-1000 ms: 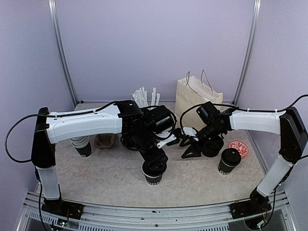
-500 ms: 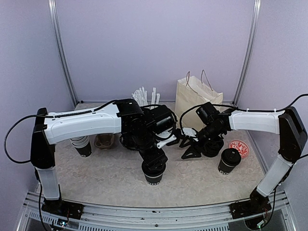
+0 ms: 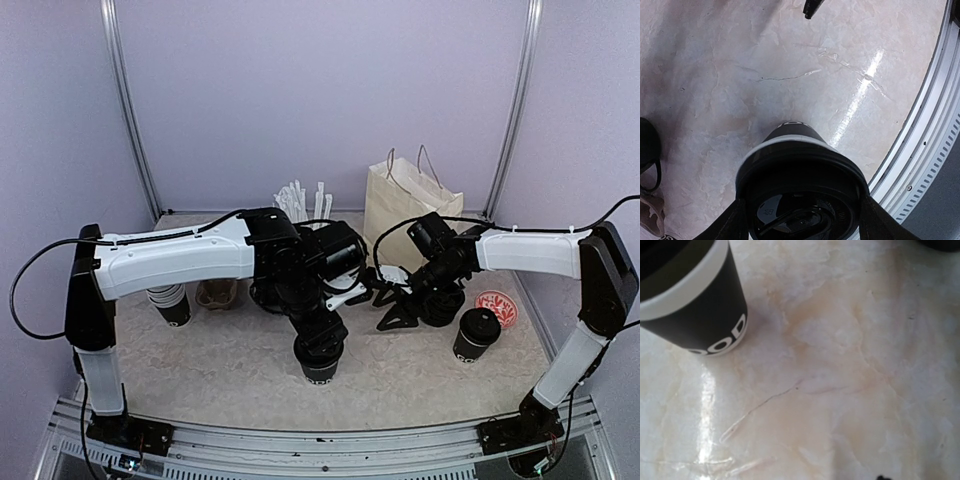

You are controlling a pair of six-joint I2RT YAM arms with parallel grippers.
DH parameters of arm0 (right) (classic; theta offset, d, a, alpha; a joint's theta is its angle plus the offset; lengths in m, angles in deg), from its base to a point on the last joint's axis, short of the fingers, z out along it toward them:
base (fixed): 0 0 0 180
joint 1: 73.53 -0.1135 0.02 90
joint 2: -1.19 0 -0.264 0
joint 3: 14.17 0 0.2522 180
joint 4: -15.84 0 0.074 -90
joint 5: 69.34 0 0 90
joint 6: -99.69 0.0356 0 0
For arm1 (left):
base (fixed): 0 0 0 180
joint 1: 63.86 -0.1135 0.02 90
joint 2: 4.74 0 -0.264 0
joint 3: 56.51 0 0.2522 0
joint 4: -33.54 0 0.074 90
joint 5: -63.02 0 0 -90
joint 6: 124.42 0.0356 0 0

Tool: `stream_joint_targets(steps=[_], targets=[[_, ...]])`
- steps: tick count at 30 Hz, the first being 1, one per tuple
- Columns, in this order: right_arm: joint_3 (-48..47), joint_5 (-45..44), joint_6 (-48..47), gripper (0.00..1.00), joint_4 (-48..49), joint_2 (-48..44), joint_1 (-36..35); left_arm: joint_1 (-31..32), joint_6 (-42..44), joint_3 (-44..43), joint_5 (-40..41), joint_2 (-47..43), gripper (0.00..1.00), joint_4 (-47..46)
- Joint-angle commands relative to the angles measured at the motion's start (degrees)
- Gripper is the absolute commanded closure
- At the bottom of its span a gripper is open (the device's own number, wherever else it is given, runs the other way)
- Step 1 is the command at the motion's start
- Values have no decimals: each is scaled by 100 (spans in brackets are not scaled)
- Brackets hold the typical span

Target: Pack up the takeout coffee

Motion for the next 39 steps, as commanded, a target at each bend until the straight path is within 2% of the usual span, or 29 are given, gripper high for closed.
stream_joint_targets(steps=[1, 7, 12, 13, 14, 15, 18, 20, 24, 29, 35, 36, 39], targets=[[-45, 94, -38, 36, -91, 54, 57, -12, 105, 21, 9, 169, 39, -161], [-41, 105, -46, 36, -100, 63, 62, -29, 122, 3, 66, 292, 39, -169], [-40, 122, -55, 36, -113, 57, 62, -21, 81, -4, 67, 326, 35, -176], [-45, 129, -55, 36, -120, 64, 62, -17, 69, -5, 183, 309, 33, -170], [-47, 144, -51, 36, -126, 55, 62, -18, 51, -10, 243, 292, 25, -165], [-53, 160, -47, 36, -133, 54, 68, -12, 50, -14, 275, 263, 22, -150], [-102, 239, -25, 36, -181, 24, 67, 14, 12, -14, 440, 166, 20, -120], [-163, 279, -5, 36, -258, -9, 62, 14, -16, -21, 593, 31, 11, -101], [-359, 443, 61, 35, -441, -109, 65, 4, -97, 145, 883, -320, 9, -328], [-730, 828, 311, 36, -818, -120, 54, -146, -428, 911, 1066, -932, 1, -1015], [-818, 1586, 1336, 40, -644, -62, -95, -500, -1299, 2293, 896, -1805, 1, -2338], [-825, 1703, 1533, 41, -608, 3, -134, -636, -1601, 2518, 773, -1920, 1, -2688], [-896, 1888, 2105, 46, -564, 259, -311, -944, -2247, 3327, 388, -2466, 12, -3575]])
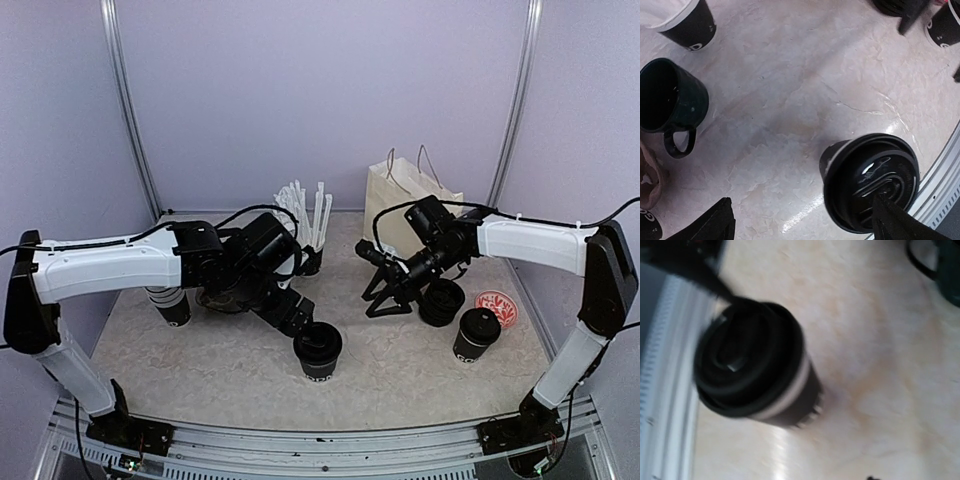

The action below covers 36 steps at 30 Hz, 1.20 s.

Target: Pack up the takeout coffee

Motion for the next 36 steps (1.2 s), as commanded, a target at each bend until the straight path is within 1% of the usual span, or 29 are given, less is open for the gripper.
stream_joint_targets(steps=[1, 4, 8, 13, 17, 23, 36], targets=[[-216, 566, 1114, 47, 31, 378, -274, -378, -1209, 963, -441, -771, 15, -1653], [-350, 684, 1427, 52, -40, 653, -345, -513, -1710, 1530, -487, -1229, 25, -2121], [-589, 1018, 1639, 54, -226, 1011, -358, -683, -2252, 2224, -912, -1652, 45, -2532], [-761, 1380, 1763, 56, -379, 1320, -414, -680, -2612, 2732, -1354, -1759, 57, -2969], [-813, 1425, 1794, 54, -411, 1440, -543, -685, -2621, 2888, -1521, -1709, 58, -3171], [-866, 1378, 1814, 53, -449, 1549, -643, -672, -2568, 2897, -1855, -1453, 58, -3356], [-943, 1357, 1884, 57, -458, 1834, -647, -590, -2455, 2893, -1971, -1052, 62, -3344]])
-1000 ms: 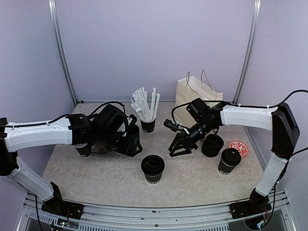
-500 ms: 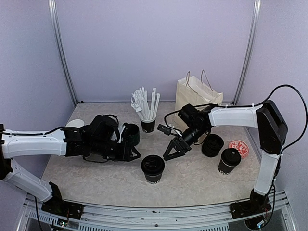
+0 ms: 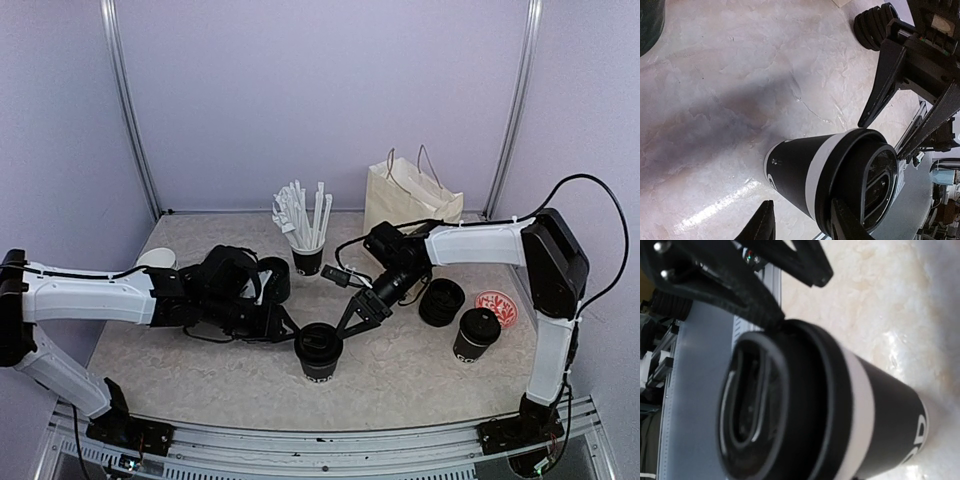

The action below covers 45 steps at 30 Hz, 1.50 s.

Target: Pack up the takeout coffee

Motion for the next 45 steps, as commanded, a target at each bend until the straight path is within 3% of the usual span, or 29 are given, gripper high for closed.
stream_joint_targets(steps=[1, 18, 27, 35, 45], targets=[[-143, 98, 67, 57, -80, 230, -34, 57, 100, 33, -85, 161, 62, -134], [-165, -883, 415, 62, -69, 937, -24, 64, 260, 414, 343, 701, 66, 224], [-177, -577, 233, 71, -92, 823, -11, 154, 453, 55, 636, 624, 65, 395], [-35, 222, -206, 53, -175, 280, -18, 159, 1065, -739, 970, 394, 58, 369], [422, 383, -824, 49, -223, -67, -354, 290, 1055, -1068, 1615, 74, 42, 925]])
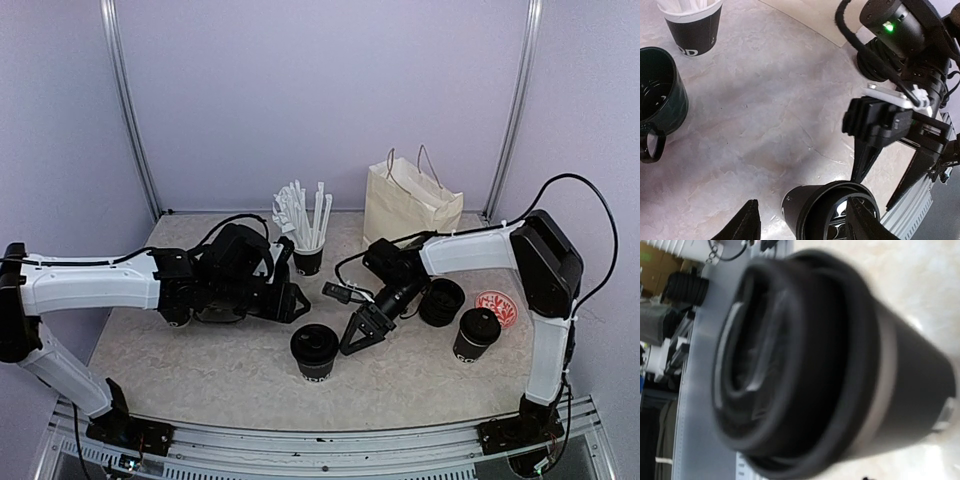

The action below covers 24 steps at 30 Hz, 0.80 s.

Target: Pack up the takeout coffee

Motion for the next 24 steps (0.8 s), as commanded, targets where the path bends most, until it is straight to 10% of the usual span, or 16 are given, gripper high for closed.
stream_joint_targets(steps=[1, 24], targets=[[193, 52, -471, 48, 5, -370, -368, 96, -98, 12, 458, -310, 42, 594], [44, -668, -1219, 49, -565, -477, -966, 520, -1628, 1319, 254, -1802, 40, 950]])
